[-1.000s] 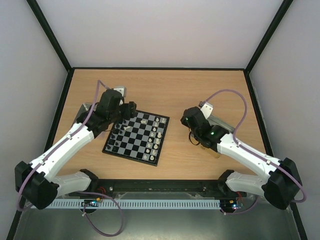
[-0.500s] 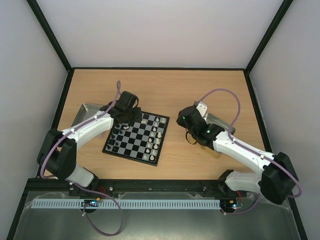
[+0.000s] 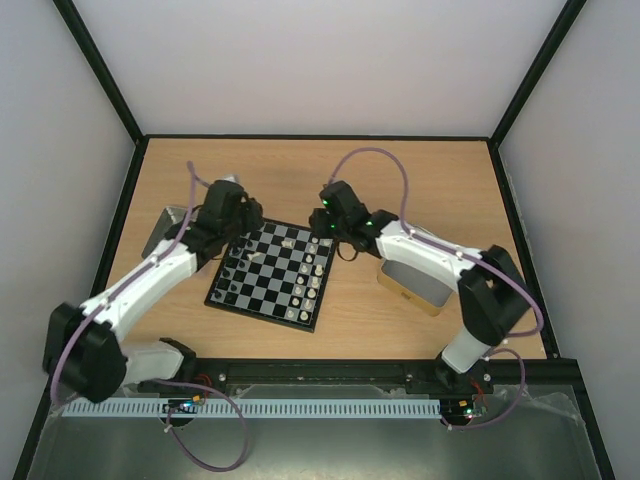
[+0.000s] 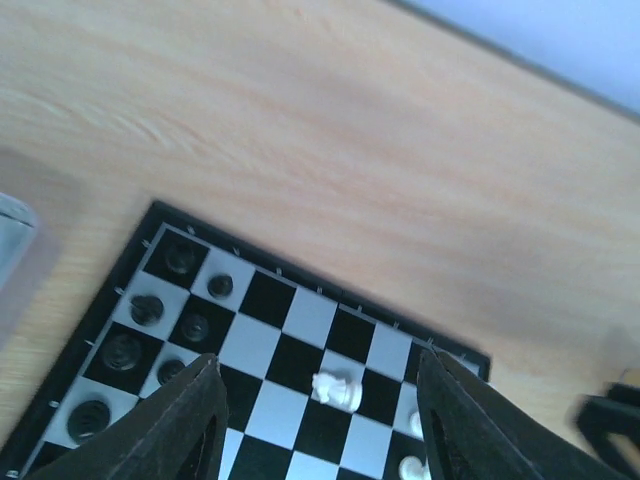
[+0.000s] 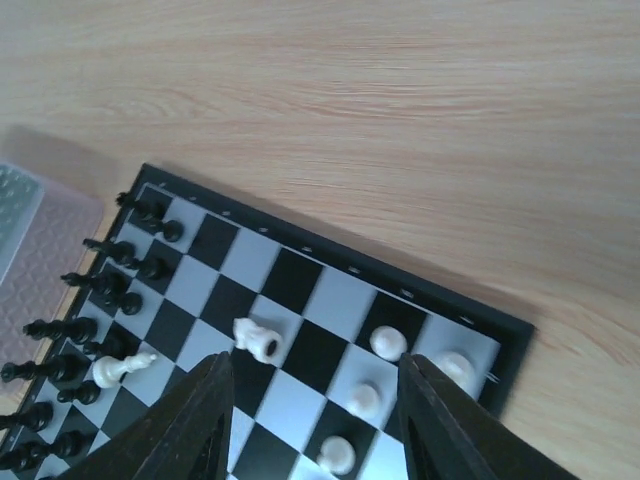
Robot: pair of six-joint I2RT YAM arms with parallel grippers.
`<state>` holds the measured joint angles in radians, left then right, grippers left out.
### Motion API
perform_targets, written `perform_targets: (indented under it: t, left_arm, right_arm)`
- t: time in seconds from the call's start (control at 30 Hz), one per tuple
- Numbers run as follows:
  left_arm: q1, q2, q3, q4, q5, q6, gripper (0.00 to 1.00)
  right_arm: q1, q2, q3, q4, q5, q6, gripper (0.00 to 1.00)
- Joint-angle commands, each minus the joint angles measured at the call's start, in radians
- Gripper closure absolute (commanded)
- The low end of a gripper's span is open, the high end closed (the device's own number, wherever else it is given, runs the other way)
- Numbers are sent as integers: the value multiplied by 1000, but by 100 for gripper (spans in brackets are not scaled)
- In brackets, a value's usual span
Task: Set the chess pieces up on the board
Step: Pick up the chess piece from the chessboard.
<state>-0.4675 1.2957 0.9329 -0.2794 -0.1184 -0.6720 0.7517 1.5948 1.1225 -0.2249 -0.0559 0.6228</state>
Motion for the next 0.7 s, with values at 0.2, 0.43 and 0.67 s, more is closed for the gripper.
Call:
perform_targets:
  t: [0.2, 0.43, 0.67]
  left_arm:
    - [76, -227, -16, -69, -45, 107, 41]
    - [101, -280, -12, -86, -48, 202, 37]
    - [99, -306, -74, -42, -34, 208, 36]
  right_arm:
    - [74, 326, 306, -140, -96, -150, 61]
    - [92, 441, 395, -167, -82, -135, 61]
    - [92, 501, 446, -203, -51, -121, 66]
